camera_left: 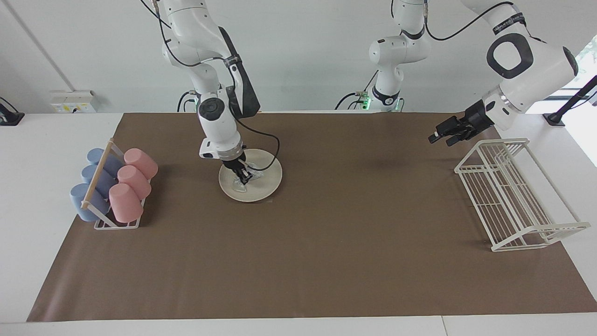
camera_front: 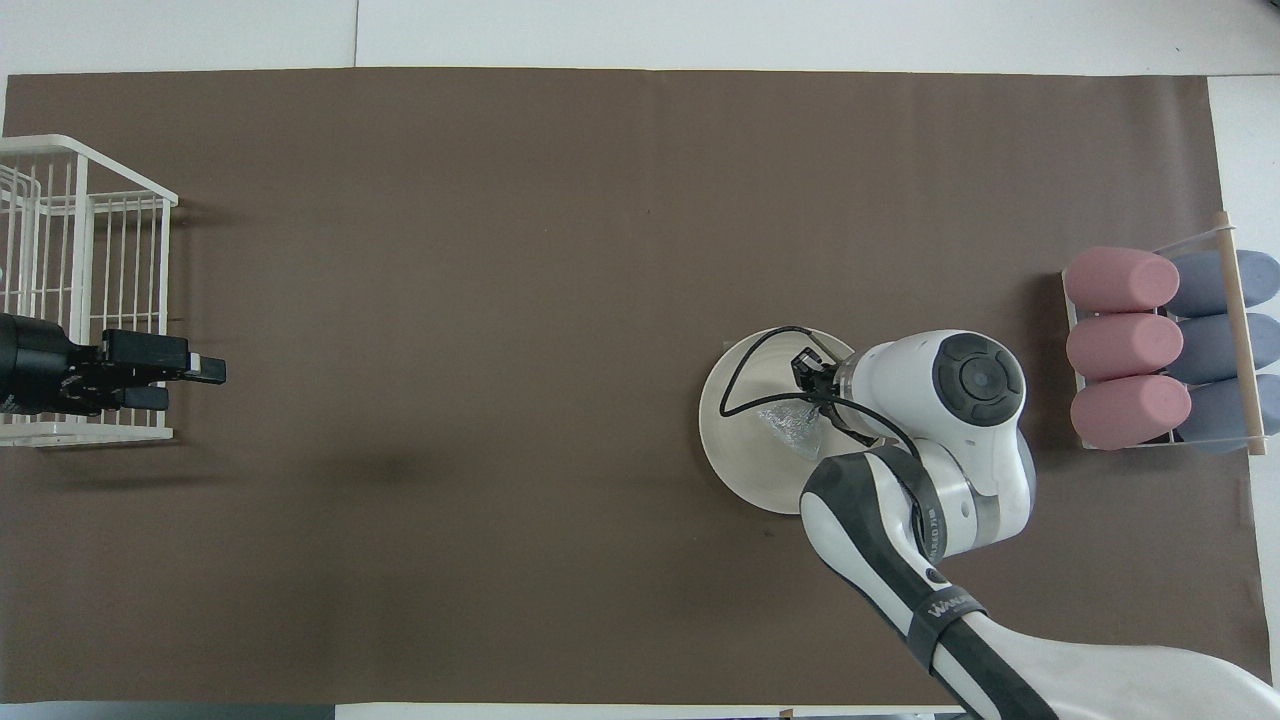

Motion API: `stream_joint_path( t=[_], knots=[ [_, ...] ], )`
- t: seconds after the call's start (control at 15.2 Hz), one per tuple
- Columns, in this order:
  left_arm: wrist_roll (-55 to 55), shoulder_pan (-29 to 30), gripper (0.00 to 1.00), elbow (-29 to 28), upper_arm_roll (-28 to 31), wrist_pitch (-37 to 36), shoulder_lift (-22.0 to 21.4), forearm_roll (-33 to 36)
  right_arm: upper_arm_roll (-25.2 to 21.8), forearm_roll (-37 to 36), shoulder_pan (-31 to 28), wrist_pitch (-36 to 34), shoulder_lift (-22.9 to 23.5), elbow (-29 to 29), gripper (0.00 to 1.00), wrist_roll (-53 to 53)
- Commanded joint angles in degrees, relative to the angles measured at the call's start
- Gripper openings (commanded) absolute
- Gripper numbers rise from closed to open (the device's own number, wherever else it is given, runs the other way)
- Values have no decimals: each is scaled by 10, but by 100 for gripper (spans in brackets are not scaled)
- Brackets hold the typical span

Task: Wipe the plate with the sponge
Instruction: 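Rub the sponge around the white plate with the right gripper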

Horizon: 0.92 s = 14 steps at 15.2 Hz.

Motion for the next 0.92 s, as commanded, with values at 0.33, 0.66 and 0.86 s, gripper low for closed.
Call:
stream_joint_path(
  t=[0.33, 0.66, 0.86],
  knots=[
    [-18, -12, 100, 0, 3, 10, -4, 15, 5, 12, 29, 32, 5, -33, 0, 33],
    [-18, -12, 100, 0, 3, 12, -4, 15, 5, 12, 128, 77, 21, -35, 0, 185],
    [-18, -12, 100, 0, 3, 12, -4, 15, 4, 12, 124, 79, 24, -35, 0, 178]
  ],
)
